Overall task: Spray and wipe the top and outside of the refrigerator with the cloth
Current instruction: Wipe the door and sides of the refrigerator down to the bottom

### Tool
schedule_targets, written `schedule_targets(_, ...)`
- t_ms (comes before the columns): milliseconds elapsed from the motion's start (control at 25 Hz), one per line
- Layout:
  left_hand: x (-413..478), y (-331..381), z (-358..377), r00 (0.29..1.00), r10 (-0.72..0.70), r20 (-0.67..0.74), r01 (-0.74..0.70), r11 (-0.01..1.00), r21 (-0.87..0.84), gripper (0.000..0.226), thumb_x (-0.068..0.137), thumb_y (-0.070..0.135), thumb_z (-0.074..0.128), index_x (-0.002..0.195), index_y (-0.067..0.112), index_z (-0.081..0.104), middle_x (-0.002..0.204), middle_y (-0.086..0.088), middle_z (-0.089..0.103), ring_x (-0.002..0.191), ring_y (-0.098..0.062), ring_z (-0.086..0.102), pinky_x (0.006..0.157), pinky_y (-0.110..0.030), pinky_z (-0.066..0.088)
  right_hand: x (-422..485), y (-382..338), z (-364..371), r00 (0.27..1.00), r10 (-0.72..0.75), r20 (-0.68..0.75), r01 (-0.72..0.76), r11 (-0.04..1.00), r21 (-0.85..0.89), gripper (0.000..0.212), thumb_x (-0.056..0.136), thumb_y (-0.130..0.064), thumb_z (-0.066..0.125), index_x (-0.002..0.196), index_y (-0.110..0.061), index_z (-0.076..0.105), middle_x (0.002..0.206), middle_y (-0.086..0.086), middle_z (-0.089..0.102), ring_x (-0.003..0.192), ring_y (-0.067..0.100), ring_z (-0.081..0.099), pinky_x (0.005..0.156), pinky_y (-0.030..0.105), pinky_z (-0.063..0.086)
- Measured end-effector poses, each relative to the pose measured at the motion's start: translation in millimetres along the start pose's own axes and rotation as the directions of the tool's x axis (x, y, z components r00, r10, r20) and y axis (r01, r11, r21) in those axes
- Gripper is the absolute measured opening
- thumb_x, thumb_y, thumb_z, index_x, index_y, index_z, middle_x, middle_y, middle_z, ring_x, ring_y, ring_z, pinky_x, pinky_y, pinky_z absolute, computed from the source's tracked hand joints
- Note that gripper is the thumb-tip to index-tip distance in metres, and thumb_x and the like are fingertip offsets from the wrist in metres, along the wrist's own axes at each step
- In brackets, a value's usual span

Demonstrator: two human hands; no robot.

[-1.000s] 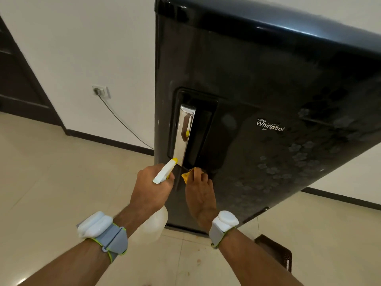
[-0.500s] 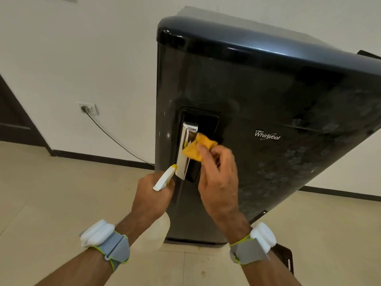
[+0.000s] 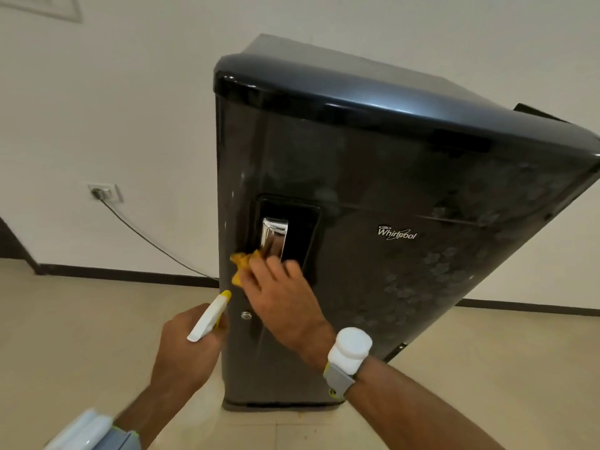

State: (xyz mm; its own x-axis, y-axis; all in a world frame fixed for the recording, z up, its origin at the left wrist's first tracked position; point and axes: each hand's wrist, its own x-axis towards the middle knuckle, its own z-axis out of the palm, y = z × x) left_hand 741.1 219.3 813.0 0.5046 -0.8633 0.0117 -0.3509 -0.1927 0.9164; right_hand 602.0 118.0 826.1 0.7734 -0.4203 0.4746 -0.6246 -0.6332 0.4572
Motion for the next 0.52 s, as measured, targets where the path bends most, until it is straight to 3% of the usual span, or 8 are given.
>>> schedule_targets(80, 5.7, 1.7, 0.2, 0.999, 0.037, -0.015, -0.037, 0.999, 0.013, 0.01, 0.09, 0.011, 0.068, 0.08, 0.013, 0.066, 0.07, -0.012, 0.065, 0.061, -0.031, 0.06, 0.053, -0.032, 0.051, 22.9, -2.0, -21.8, 0.943, 0.301, -0.144, -0.282, 0.949, 0.138, 0.052, 0.105, -0.02, 0.01, 0.129, -0.014, 0.056, 0.12, 0.009, 0.051, 0.105, 0.026, 0.045, 0.084, 0.037, 0.034)
schedule_targets(120, 8.4, 2.7, 0.1, 0.999, 0.043, -0.022, -0.042, 0.999, 0.015, 0.012, 0.09, 0.01, 0.068, 0.079, 0.014, 0.066, 0.071, -0.013, 0.065, 0.062, -0.032, 0.061, 0.054, -0.033, 0.051, 25.2, -6.4, -15.8, 0.927, 0.338, -0.16, -0.321, 0.939, 0.121, 0.052, 0.105, -0.022, 0.011, 0.13, -0.015, 0.056, 0.12, 0.008, 0.052, 0.106, 0.026, 0.046, 0.085, 0.036, 0.036)
schedule_targets(200, 10.3, 4.7, -2.9, 0.999, 0.033, -0.039, -0.033, 0.999, -0.003, 0.013, 0.089, 0.008, 0.069, 0.078, 0.014, 0.066, 0.072, -0.015, 0.066, 0.065, -0.035, 0.061, 0.056, -0.038, 0.054, 4.6, -24.7, 23.4, 0.992, 0.112, -0.049, -0.112, 0.994, 0.017, 0.035, 0.1, -0.031, 0.042, 0.127, -0.019, 0.06, 0.121, 0.002, 0.058, 0.106, 0.022, 0.052, 0.087, 0.035, 0.037)
schedule_targets(280, 9.7, 7.0, -7.9, 0.998, 0.04, -0.051, -0.041, 0.999, -0.026, 0.009, 0.088, 0.009, 0.07, 0.079, 0.008, 0.068, 0.072, -0.018, 0.065, 0.067, -0.039, 0.061, 0.059, -0.047, 0.056, -32.1, -33.2, 50.5, 0.958, -0.17, 0.233, 0.182, 0.983, -0.034, 0.045, 0.083, -0.034, 0.071, 0.125, -0.022, 0.063, 0.124, -0.002, 0.059, 0.112, 0.021, 0.053, 0.094, 0.038, 0.029)
schedule_targets(320, 10.3, 7.0, -10.8, 0.997, 0.048, -0.055, -0.049, 0.998, -0.025, 0.008, 0.088, 0.008, 0.07, 0.08, 0.007, 0.068, 0.072, -0.019, 0.065, 0.068, -0.04, 0.061, 0.06, -0.049, 0.056, -36.2, -27.3, 50.2, 0.945, -0.214, 0.246, 0.233, 0.971, -0.05, 0.048, 0.082, -0.032, 0.073, 0.127, -0.02, 0.062, 0.127, 0.0, 0.057, 0.115, 0.023, 0.05, 0.094, 0.04, 0.026)
schedule_targets(400, 14.8, -0.1, -16.7, 0.997, 0.031, -0.073, -0.031, 1.0, 0.003, 0.007, 0.088, 0.007, 0.068, 0.081, 0.006, 0.068, 0.072, -0.018, 0.065, 0.067, -0.038, 0.061, 0.058, -0.047, 0.055, -8.3, -13.0, 26.0, 0.983, -0.176, 0.049, 0.178, 0.983, -0.043, 0.04, 0.092, -0.023, 0.059, 0.131, -0.015, 0.057, 0.129, 0.005, 0.055, 0.112, 0.027, 0.046, 0.088, 0.041, 0.029)
schedule_targets(440, 17.3, -2.3, -17.7, 0.997, 0.02, -0.073, -0.019, 1.0, 0.016, 0.006, 0.088, 0.007, 0.067, 0.083, 0.006, 0.068, 0.073, -0.017, 0.065, 0.067, -0.035, 0.061, 0.056, -0.042, 0.054, 12.6, -5.4, 5.5, 0.994, -0.053, -0.1, 0.048, 0.998, -0.047, 0.038, 0.096, -0.02, 0.049, 0.133, -0.014, 0.055, 0.128, 0.006, 0.055, 0.11, 0.027, 0.046, 0.084, 0.041, 0.031)
schedule_targets(520, 20.3, -2.5, -19.4, 0.998, 0.013, -0.065, -0.011, 1.0, 0.025, 0.004, 0.09, 0.009, 0.067, 0.088, 0.007, 0.069, 0.076, -0.014, 0.066, 0.068, -0.03, 0.062, 0.055, -0.03, 0.052, 50.6, 9.9, -21.2, 0.927, 0.21, -0.311, -0.212, 0.977, 0.03, 0.038, 0.1, -0.017, 0.039, 0.135, -0.014, 0.052, 0.125, 0.007, 0.053, 0.107, 0.027, 0.048, 0.081, 0.041, 0.033)
